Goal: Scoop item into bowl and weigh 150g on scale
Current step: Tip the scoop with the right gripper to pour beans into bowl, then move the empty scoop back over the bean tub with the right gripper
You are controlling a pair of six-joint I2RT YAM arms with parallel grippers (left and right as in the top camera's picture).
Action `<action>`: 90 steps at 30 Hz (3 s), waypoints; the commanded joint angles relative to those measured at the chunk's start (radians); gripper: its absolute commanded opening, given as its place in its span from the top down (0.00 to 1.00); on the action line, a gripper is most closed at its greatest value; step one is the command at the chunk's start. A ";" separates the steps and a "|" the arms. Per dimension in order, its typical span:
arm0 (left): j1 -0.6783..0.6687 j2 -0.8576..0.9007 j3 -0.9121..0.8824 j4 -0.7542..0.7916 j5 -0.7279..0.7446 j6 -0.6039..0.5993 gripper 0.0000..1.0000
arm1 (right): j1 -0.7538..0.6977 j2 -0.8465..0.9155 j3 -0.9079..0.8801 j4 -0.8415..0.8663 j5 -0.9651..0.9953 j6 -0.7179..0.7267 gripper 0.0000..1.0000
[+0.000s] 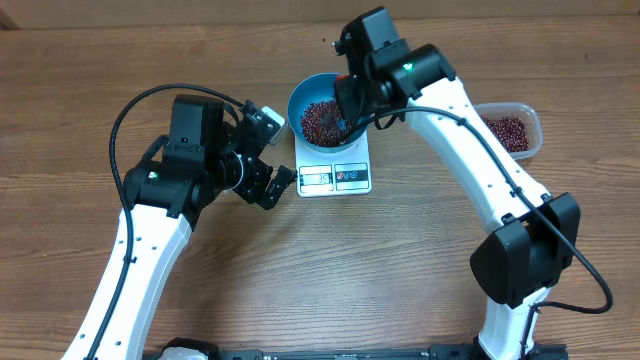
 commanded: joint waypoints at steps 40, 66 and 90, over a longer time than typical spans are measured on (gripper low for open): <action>0.000 -0.003 0.010 0.000 -0.003 0.023 0.00 | -0.332 -0.304 0.040 -0.176 -0.126 -0.070 0.96; 0.000 -0.003 0.010 0.000 -0.003 0.023 0.00 | -0.736 -0.170 -0.251 -0.187 -0.147 -0.179 0.96; 0.000 -0.003 0.010 0.000 -0.003 0.023 0.00 | -0.732 -0.141 -0.514 0.135 -0.201 -0.238 0.96</action>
